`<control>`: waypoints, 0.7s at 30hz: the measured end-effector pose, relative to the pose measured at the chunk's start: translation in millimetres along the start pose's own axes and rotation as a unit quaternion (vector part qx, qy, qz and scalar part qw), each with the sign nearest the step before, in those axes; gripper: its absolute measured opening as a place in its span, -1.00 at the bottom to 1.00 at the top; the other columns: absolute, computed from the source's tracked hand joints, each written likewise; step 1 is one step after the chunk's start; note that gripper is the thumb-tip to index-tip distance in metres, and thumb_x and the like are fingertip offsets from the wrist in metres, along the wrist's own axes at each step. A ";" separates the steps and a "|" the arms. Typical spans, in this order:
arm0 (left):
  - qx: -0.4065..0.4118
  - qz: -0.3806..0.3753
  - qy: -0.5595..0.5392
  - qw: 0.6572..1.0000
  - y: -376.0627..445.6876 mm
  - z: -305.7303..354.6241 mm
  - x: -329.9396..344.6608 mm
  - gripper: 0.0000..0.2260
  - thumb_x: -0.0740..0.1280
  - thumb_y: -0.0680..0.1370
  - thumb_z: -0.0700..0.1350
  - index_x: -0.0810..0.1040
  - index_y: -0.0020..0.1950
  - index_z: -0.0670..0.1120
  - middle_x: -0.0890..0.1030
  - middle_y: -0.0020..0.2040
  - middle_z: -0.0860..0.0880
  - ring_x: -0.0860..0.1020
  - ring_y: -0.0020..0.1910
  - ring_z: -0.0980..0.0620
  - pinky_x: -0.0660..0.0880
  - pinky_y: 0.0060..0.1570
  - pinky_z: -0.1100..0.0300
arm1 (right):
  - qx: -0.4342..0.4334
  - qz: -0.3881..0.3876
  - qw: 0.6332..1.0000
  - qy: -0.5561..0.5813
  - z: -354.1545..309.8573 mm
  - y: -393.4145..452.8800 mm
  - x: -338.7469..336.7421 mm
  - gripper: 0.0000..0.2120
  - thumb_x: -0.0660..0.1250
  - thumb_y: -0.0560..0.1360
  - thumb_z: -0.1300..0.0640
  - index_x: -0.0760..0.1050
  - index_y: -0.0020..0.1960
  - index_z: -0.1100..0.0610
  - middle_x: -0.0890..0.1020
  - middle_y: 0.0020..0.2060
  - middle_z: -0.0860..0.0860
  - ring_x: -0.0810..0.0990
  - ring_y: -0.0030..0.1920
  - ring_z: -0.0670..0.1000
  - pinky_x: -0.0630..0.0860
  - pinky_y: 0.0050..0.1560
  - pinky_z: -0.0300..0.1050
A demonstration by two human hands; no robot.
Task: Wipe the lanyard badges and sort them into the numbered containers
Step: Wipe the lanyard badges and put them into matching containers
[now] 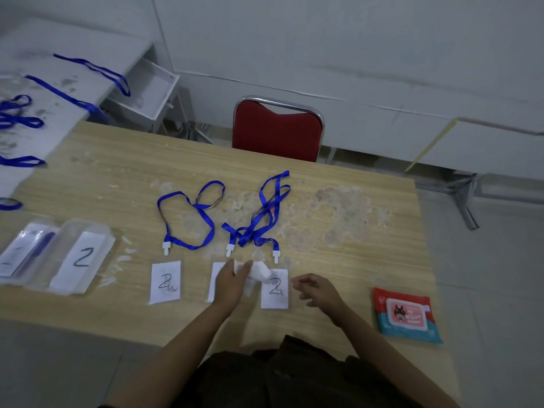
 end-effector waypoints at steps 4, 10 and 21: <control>0.160 0.035 0.108 0.981 1.4 33.6 5.2 -0.91 0.35 0.57 -0.18 0.61 -0.08 -0.18 0.61 -0.24 0.03 0.56 -0.23 0.14 0.44 -0.20 0.42 | -0.001 0.043 0.999 0.003 0.1 3.5 -13.1 -0.81 0.31 0.58 0.21 0.59 0.14 0.25 0.65 0.02 0.16 0.55 -0.17 0.03 0.40 -0.26 -0.19; 0.095 -0.132 0.222 0.961 4.0 -19.3 60.9 -0.77 0.28 0.61 -0.08 0.62 0.20 -0.09 0.61 0.22 -0.13 0.54 0.25 -0.06 0.38 0.37 -0.03 | -0.020 0.025 0.998 -0.057 6.6 5.4 -12.2 -0.84 0.29 0.57 0.23 0.61 0.09 0.22 0.67 0.01 0.14 0.59 -0.14 0.02 0.46 -0.20 -0.17; 0.276 -0.209 0.535 0.771 -25.6 -59.8 88.5 -0.42 -0.02 0.67 0.13 -0.23 0.57 -0.04 -0.27 0.54 0.03 -0.27 0.54 0.08 -0.34 0.48 0.14 | -0.290 -0.003 0.780 -0.554 -18.7 32.1 13.8 -0.43 0.13 0.50 0.22 0.34 0.48 -0.11 0.34 0.46 -0.04 0.24 0.47 0.01 0.16 0.40 -0.03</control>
Point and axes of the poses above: each hand's wrist, its own y-axis towards the middle knuckle, its own x-axis out of the palm, z = x × y, the point moved 9 cm from there along y, towards the middle knuckle
